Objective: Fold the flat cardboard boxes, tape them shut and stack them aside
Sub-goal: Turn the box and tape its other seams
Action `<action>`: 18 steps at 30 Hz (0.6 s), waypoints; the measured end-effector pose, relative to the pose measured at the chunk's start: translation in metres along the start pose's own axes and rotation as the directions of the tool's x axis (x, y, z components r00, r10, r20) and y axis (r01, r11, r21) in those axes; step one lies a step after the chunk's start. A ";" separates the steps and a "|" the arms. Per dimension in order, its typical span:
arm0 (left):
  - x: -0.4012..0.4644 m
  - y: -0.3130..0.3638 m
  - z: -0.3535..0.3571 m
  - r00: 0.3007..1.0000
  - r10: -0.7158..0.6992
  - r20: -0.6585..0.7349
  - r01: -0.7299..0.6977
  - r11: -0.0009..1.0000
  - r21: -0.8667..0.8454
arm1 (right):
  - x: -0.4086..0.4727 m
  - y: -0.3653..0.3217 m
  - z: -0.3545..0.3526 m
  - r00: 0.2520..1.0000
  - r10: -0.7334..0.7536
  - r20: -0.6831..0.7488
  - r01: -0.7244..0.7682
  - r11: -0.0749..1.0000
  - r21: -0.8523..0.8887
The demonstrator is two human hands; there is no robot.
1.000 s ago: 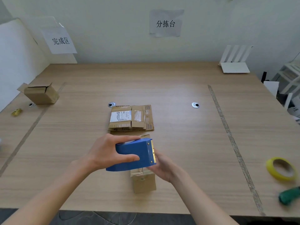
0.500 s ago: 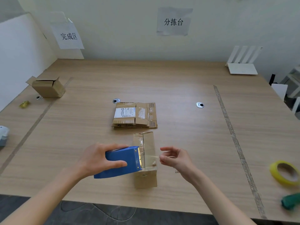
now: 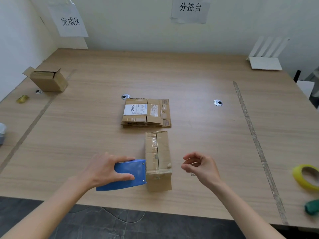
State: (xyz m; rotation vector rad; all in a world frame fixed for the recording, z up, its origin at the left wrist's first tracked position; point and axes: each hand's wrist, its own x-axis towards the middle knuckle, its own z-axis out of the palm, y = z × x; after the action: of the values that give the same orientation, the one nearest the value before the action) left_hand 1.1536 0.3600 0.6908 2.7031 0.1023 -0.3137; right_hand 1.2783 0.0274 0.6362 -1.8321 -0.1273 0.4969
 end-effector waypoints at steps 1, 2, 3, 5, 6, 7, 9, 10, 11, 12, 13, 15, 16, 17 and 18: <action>0.000 -0.001 0.002 1.000 0.005 0.014 -0.005 1.000 -0.010 | 0.000 0.004 0.002 1.000 0.005 -0.016 -0.005 1.000 0.002; 0.000 -0.003 0.004 0.999 0.007 0.034 -0.006 1.000 -0.029 | 0.000 0.007 0.004 0.999 0.014 -0.029 -0.013 1.000 0.009; -0.002 -0.005 0.005 0.998 0.008 0.060 -0.005 0.999 -0.048 | 0.001 0.010 0.006 0.999 0.025 -0.034 -0.025 1.000 0.015; -0.007 -0.011 0.010 0.993 0.011 0.118 -0.007 0.999 -0.041 | 0.002 0.017 0.009 0.998 0.052 -0.030 -0.051 0.998 0.020; -0.009 -0.014 0.012 0.990 0.013 0.143 -0.012 1.000 -0.006 | 0.003 0.020 0.011 0.998 0.063 -0.029 -0.062 0.998 0.023; -0.010 -0.016 0.015 0.987 0.015 0.161 -0.021 0.999 0.039 | 0.004 0.022 0.013 0.997 0.070 -0.033 -0.069 0.997 0.027; -0.010 -0.018 0.020 0.985 0.030 0.173 -0.049 0.993 0.110 | 0.006 0.026 0.016 0.996 0.079 -0.044 -0.078 0.996 0.034; -0.009 -0.019 0.021 0.984 0.039 0.174 -0.062 0.990 0.129 | 0.006 0.028 0.016 0.996 0.082 -0.048 -0.080 0.996 0.039; -0.007 -0.019 0.022 0.984 0.044 0.175 -0.068 0.989 0.135 | 0.007 0.029 0.017 0.995 0.085 -0.050 -0.083 0.996 0.044; -0.005 -0.020 0.022 0.984 0.048 0.174 -0.071 0.989 0.133 | 0.007 0.030 0.017 0.995 0.089 -0.052 -0.086 0.995 0.050; -0.004 -0.021 0.023 0.984 0.051 0.172 -0.074 0.989 0.129 | 0.007 0.031 0.017 0.995 0.091 -0.051 -0.088 0.995 0.054; -0.002 -0.023 0.023 0.984 0.052 0.168 -0.075 0.989 0.131 | 0.008 0.031 0.017 0.995 0.090 -0.043 -0.087 0.995 0.058; -0.002 -0.024 0.023 0.985 0.052 0.167 -0.076 0.988 0.136 | 0.008 0.031 0.018 0.995 0.087 -0.040 -0.084 0.995 0.057; -0.001 -0.026 0.023 0.985 0.054 0.166 -0.078 0.987 0.139 | 0.009 0.031 0.019 0.996 0.082 -0.039 -0.080 0.995 0.055; 0.000 -0.027 0.023 0.985 0.056 0.165 -0.080 0.987 0.139 | 0.009 0.031 0.020 0.996 0.077 -0.042 -0.075 0.996 0.053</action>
State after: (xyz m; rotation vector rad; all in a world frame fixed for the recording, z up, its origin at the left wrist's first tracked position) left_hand 1.1456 0.3752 0.6594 2.8045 -0.0624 -0.5358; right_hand 1.2731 0.0384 0.5998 -1.8013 -0.0142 0.5082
